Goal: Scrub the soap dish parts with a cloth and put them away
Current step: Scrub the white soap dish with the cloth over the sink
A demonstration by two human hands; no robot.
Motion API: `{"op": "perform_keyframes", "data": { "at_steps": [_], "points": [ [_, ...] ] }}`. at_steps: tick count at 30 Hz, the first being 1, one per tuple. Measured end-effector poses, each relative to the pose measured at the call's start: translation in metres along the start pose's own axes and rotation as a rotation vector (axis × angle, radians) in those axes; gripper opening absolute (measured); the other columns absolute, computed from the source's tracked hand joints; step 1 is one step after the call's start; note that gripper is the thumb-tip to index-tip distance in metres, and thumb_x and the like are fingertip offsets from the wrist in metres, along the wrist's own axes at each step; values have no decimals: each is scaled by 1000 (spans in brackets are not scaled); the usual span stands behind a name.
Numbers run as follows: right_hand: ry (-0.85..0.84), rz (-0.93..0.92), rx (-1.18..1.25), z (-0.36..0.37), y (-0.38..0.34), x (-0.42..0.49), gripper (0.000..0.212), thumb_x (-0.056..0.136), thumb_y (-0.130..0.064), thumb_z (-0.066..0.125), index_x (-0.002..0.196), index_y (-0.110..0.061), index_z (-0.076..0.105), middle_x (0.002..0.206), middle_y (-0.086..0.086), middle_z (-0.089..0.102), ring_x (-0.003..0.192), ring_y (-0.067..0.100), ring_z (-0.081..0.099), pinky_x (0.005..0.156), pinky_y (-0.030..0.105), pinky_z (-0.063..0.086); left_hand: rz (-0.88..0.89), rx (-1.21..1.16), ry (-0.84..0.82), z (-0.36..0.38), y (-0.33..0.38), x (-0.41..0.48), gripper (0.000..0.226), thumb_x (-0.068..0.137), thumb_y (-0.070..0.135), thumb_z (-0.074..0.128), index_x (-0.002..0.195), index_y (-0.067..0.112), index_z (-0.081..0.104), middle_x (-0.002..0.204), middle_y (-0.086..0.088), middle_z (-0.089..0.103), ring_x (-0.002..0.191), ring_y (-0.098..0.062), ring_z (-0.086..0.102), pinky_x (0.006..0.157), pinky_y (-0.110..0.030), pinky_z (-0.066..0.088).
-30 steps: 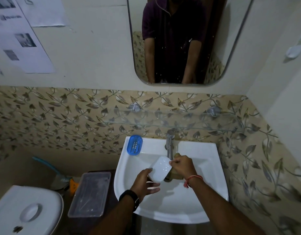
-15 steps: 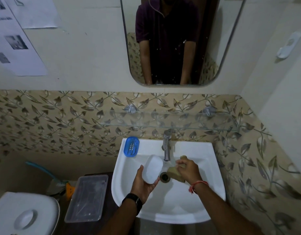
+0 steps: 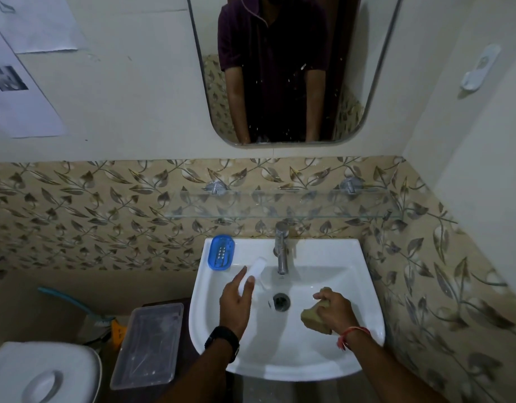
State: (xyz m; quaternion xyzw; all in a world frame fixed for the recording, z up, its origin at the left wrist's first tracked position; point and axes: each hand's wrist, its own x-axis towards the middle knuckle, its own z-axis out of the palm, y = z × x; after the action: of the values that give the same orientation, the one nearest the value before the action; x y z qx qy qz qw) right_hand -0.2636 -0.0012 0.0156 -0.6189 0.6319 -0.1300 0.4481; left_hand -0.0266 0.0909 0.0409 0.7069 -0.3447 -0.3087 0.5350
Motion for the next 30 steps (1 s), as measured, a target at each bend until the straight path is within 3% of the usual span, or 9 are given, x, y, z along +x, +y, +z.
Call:
{"op": "perform_keyframes", "data": {
  "at_steps": [3,6,14,19,22,25,26,28,30],
  "points": [
    [-17,7,-6,1,0,-1,37,85,11,60,117,-6,67,141,18,54,127,30,53,97,19,36,300,372,1,-2,-2,-1,55,98,57,49,148,33,50,136,-7,55,127,-18,50,108,-29,42],
    [-23,10,-20,1,0,-3,38,85,11,60,120,-5,66,144,18,51,133,30,49,109,25,35,532,637,22,-3,-2,-3,56,97,55,46,149,34,48,146,-17,48,134,-29,42,108,-34,38],
    [-35,31,-17,-2,0,-8,43,84,10,58,123,-8,65,142,16,55,131,29,51,110,29,37,790,937,10,-4,-1,-6,59,98,50,46,152,25,39,142,-24,48,122,-37,50,94,-45,57],
    [55,40,40,0,-7,-12,84,84,12,60,154,-23,30,140,14,56,119,30,59,94,29,48,416,556,-1,7,3,-12,80,95,42,63,160,14,25,145,-15,41,132,-26,40,106,-35,42],
    [130,93,105,4,-16,-8,96,84,1,65,158,-18,7,121,18,63,105,33,63,86,32,47,-79,-1,91,17,17,-4,66,95,33,68,153,18,41,139,-12,49,126,-24,51,108,-36,46],
    [186,120,257,2,-38,-7,63,79,-4,67,139,-11,49,117,15,66,113,36,62,92,33,49,-597,-779,58,20,41,3,21,94,30,63,111,18,66,119,-14,62,104,-28,61,85,-42,61],
    [199,102,327,2,-48,-9,40,77,-5,67,116,-15,65,107,10,69,108,35,65,89,33,52,-663,-919,17,19,47,4,22,93,32,61,108,16,64,115,-15,62,101,-31,61,81,-43,62],
    [225,40,455,2,-70,-15,14,76,-6,69,81,-19,68,87,3,70,92,29,67,74,30,51,-687,-1044,-39,17,53,3,33,92,36,59,114,13,62,118,-17,62,106,-35,59,81,-45,62],
    [304,-67,498,4,-90,-19,7,79,-7,68,73,-10,65,75,7,67,79,24,63,65,28,46,-692,-1078,-70,16,56,2,45,91,40,57,125,10,59,123,-19,61,108,-37,58,80,-43,61]
  ]
}}
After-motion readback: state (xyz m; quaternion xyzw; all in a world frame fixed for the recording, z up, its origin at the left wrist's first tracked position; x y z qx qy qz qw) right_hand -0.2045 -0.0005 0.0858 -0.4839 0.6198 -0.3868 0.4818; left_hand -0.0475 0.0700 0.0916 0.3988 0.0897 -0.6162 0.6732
